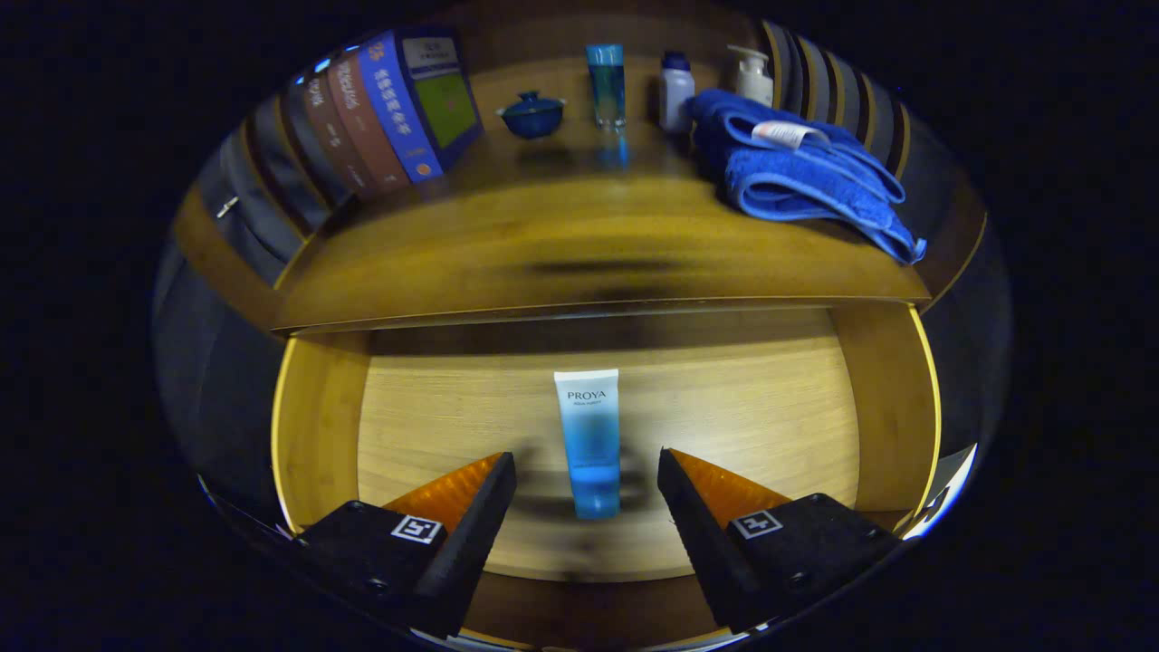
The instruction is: Pull open the drawer, take out the items inside it, and place them on the countertop above the cabinet.
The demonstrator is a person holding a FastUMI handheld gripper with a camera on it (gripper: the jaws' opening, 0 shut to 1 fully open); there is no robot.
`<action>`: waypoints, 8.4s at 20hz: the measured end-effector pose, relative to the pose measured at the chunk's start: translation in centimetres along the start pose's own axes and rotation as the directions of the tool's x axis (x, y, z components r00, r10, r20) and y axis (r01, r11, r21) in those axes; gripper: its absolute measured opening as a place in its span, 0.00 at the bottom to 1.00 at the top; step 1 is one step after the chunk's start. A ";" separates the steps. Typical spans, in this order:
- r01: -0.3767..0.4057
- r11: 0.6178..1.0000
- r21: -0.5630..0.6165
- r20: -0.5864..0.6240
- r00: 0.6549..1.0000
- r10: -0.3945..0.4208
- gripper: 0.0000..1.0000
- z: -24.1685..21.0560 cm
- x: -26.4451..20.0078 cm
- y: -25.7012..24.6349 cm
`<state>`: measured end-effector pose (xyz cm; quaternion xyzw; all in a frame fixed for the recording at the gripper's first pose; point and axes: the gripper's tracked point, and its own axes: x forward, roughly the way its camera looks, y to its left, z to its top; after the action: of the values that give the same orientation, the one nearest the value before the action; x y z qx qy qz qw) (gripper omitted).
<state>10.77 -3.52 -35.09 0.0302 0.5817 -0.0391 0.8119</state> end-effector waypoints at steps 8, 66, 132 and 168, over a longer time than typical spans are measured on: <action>0.061 0.998 -0.029 -0.157 0.985 -0.065 0.86 -1.9 3.1 -0.8; 0.027 1.000 -0.011 0.282 0.959 -0.023 1.00 17.8 -4.0 -1.1; -0.013 1.000 -0.017 0.713 0.700 0.022 1.00 5.2 -1.4 -0.2; -0.018 0.996 -0.093 0.915 0.393 0.092 1.00 4.1 -29.8 1.7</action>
<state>5.30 -1.38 -5.55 -0.0046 0.0391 -0.0026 0.9992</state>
